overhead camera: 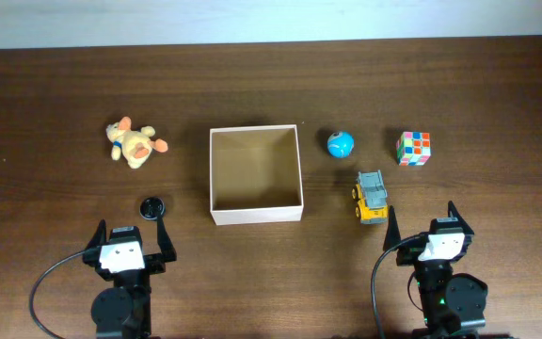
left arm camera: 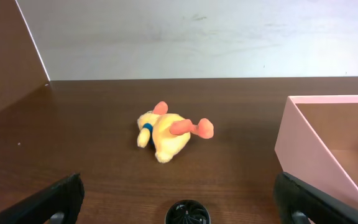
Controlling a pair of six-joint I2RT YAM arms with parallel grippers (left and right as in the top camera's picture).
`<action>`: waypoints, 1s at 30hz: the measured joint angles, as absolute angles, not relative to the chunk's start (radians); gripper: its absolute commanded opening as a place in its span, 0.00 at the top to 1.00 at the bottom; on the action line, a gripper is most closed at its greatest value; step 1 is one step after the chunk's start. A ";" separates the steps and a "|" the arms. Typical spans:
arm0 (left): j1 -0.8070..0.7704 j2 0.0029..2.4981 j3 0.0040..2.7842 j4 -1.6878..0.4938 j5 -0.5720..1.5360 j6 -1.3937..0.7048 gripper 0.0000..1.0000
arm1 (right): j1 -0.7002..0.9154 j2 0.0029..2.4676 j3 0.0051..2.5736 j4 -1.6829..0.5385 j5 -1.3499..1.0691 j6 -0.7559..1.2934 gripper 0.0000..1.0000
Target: Pack container
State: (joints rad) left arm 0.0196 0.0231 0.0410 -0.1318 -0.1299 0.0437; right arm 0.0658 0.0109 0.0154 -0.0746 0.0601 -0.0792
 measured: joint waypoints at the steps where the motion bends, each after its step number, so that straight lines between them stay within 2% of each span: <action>1: 0.020 0.023 0.041 -0.132 -0.130 0.044 0.01 | 0.066 0.011 0.015 -0.075 0.060 -0.078 0.01; 30: 0.020 0.023 0.041 -0.132 -0.130 0.044 0.01 | 0.066 0.011 0.015 -0.067 0.060 -0.047 0.01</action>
State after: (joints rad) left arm 0.0196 0.0231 0.0410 -0.1322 -0.1299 0.0437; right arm 0.0658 0.0109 0.0154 -0.0666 0.0597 -0.0467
